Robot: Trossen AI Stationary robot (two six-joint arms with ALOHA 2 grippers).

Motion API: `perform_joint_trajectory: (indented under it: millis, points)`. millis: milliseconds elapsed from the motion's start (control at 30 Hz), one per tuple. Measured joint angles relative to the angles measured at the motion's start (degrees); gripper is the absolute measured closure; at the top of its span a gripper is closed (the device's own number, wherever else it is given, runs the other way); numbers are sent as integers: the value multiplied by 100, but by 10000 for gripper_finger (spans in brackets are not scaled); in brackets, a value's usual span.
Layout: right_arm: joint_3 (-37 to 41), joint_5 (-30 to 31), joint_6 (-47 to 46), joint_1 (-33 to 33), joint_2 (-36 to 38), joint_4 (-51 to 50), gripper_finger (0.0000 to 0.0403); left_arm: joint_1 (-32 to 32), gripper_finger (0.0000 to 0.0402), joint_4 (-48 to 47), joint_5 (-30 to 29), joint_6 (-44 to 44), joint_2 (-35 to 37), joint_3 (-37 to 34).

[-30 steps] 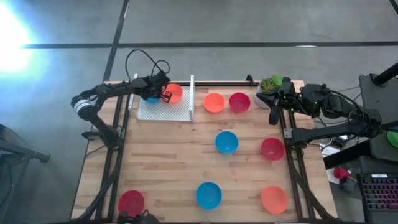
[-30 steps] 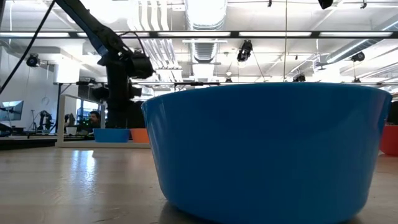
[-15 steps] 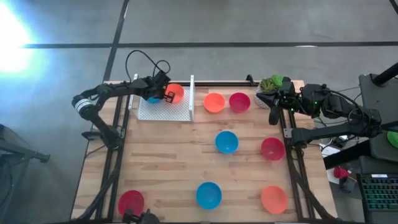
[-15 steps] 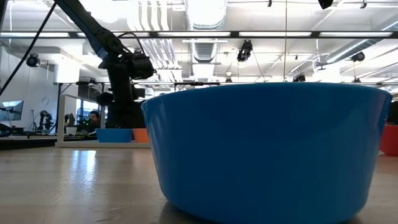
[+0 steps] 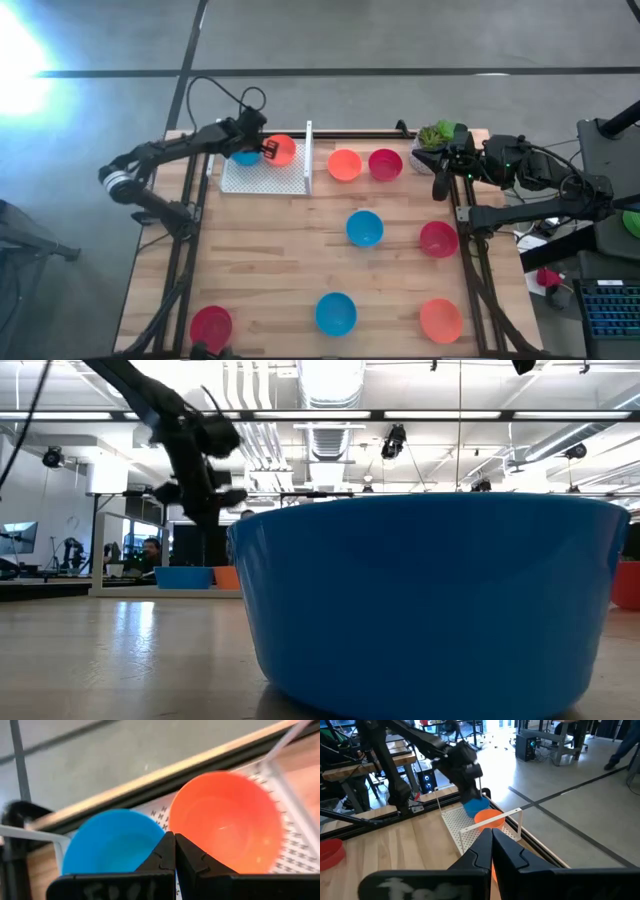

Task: Pick & Place Mini bowls
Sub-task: Put the top red bowl on the shelf

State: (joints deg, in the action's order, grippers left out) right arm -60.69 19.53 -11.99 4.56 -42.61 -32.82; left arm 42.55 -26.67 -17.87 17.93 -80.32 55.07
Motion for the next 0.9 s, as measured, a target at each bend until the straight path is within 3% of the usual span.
perform_joint_trajectory:
  millis: [500,900]
  points:
    - [0,-1,12,0,-1,0,394,-989,402,-1260,-17,-123,1871,-1]
    - [0,-16,283,-4,-184,-7,394,-2619,402,-1604,-17,-30,2872,-2]
